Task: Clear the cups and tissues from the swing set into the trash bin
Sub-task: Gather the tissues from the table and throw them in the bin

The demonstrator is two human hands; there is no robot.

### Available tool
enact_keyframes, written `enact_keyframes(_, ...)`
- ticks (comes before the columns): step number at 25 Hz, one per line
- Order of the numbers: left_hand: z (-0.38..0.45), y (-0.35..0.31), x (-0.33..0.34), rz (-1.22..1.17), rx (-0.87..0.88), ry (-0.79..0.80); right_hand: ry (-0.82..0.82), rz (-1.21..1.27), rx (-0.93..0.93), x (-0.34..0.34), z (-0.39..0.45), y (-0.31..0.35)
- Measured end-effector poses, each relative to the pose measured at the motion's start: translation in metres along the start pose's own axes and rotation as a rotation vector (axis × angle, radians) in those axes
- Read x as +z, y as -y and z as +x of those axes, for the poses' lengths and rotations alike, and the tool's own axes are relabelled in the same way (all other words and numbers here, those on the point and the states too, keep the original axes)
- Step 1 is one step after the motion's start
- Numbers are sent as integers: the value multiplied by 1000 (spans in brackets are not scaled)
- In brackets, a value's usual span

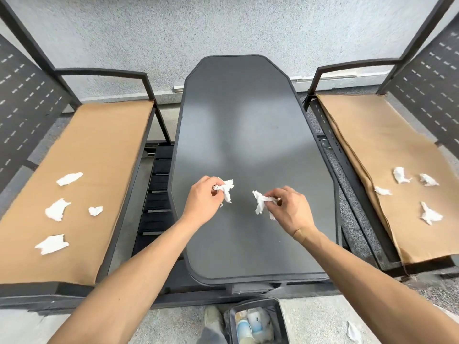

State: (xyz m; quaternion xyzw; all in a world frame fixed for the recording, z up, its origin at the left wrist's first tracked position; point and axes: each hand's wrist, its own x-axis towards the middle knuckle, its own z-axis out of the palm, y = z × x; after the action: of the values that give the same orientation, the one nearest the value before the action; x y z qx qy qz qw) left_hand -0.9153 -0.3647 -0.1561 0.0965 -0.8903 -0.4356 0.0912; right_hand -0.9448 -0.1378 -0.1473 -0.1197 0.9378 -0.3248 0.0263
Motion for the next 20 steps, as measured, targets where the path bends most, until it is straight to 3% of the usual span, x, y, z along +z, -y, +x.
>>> enact_keyframes(9,-122,-72,45,-42,-44,-193,-65,78,-156,-66,-91,-48)
enact_keyframes(20,-223,-78,60,-83,-139,-176,-110,198,-79,-71,-174,-63)
